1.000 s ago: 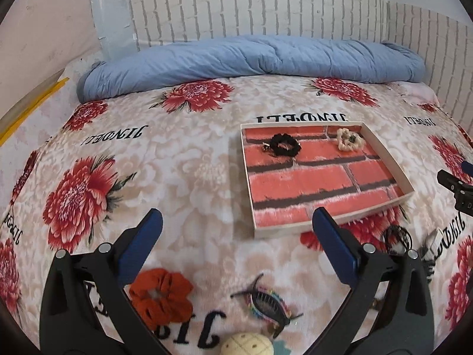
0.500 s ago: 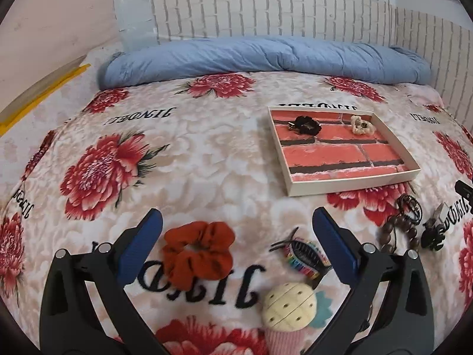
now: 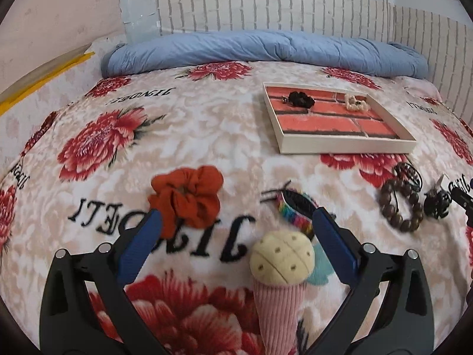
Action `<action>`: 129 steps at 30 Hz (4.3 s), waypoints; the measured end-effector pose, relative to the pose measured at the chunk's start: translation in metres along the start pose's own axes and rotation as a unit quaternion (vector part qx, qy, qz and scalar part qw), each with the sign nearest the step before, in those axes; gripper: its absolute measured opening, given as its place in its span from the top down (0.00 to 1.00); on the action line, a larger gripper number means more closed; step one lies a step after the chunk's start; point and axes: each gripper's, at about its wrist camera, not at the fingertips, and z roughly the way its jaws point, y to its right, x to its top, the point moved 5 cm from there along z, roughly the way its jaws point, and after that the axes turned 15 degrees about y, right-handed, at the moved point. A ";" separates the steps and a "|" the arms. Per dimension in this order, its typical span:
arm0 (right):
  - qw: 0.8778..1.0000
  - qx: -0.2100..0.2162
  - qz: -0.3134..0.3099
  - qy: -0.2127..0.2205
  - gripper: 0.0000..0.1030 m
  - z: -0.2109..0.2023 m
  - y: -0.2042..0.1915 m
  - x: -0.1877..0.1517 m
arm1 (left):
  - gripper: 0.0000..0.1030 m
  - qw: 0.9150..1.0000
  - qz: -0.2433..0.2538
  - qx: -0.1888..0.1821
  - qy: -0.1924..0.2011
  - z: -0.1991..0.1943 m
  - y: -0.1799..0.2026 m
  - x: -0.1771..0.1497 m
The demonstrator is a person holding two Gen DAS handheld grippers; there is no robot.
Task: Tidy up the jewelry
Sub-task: 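Move the right tool to the black claw clip while the left tool reaches the ice-cream plush keychain, then close the right tool on the black claw clip while the left tool grasps the ice-cream plush, then carry the claw clip with the right tool while the left tool carries the plush to the tray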
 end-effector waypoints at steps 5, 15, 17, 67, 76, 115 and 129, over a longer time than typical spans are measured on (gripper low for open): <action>1.000 -0.001 -0.005 0.002 0.04 0.002 -0.005 -0.011 | 0.05 1.000 -0.007 -0.011 -0.008 -0.002 0.008 -0.020; 0.999 -0.015 -0.018 -0.032 0.05 0.018 -0.010 -0.027 | 0.05 0.999 -0.007 -0.013 -0.030 0.012 0.009 -0.039; 0.999 -0.014 -0.014 -0.037 0.05 0.020 -0.008 -0.029 | 0.05 0.999 -0.005 -0.015 -0.032 0.013 0.010 -0.041; 0.997 0.046 0.003 -0.066 0.56 0.034 -0.018 -0.034 | 0.53 0.990 -0.048 -0.105 -0.078 0.029 0.021 -0.052; 0.997 0.052 0.020 -0.045 0.56 0.025 -0.013 -0.015 | 0.53 0.990 -0.067 -0.109 -0.062 0.021 0.014 -0.033; 0.997 0.058 -0.022 -0.051 0.56 0.252 -0.014 0.160 | 0.53 0.986 -0.017 -0.147 -0.070 0.239 0.102 0.174; 0.993 0.053 -0.027 -0.106 0.56 0.317 -0.027 0.126 | 0.53 0.980 -0.046 -0.140 -0.130 0.322 0.112 0.142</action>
